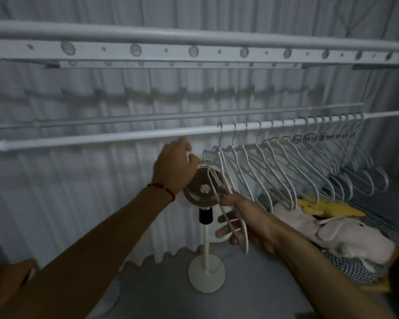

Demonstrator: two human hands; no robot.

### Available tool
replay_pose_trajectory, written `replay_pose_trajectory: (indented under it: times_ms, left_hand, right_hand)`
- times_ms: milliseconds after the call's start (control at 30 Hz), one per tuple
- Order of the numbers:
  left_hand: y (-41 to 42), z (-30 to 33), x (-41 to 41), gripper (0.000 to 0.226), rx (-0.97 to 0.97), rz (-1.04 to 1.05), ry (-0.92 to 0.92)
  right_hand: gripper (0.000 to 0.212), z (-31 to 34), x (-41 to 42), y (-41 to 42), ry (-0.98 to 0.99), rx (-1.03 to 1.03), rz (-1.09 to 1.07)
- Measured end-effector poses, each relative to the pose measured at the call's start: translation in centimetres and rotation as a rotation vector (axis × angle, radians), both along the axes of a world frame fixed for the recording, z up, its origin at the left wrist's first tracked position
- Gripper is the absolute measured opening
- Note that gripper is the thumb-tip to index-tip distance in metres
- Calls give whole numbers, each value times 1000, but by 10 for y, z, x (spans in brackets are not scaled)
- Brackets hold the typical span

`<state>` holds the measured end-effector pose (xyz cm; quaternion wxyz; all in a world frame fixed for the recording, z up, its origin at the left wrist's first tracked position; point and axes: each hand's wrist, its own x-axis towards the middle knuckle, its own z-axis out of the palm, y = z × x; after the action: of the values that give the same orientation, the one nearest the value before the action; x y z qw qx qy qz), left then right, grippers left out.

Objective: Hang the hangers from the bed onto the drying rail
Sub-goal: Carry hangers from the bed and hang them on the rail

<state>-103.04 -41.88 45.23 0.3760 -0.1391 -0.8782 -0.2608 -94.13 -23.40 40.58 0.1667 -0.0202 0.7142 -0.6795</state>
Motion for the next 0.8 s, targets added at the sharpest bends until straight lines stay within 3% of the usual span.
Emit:
replay_pose_trajectory:
  times_ms: [100,233,433,800]
  left_hand:
    - [-23,12,-40,36,-252,79,108]
    - [-46,19,-69,59,-486,197,-38]
    - [-67,15,-80,73,-483,198,-143]
    - [-75,12,-82,77,-501,179,-153]
  right_hand:
    - [44,18,-23,-7,6,36,-17]
    - [54,28,-56,-15,-12,58,20]
    - [49,22,-69,-24,-64,87,36]
    - [30,15,-59,-29,-146,68,-45]
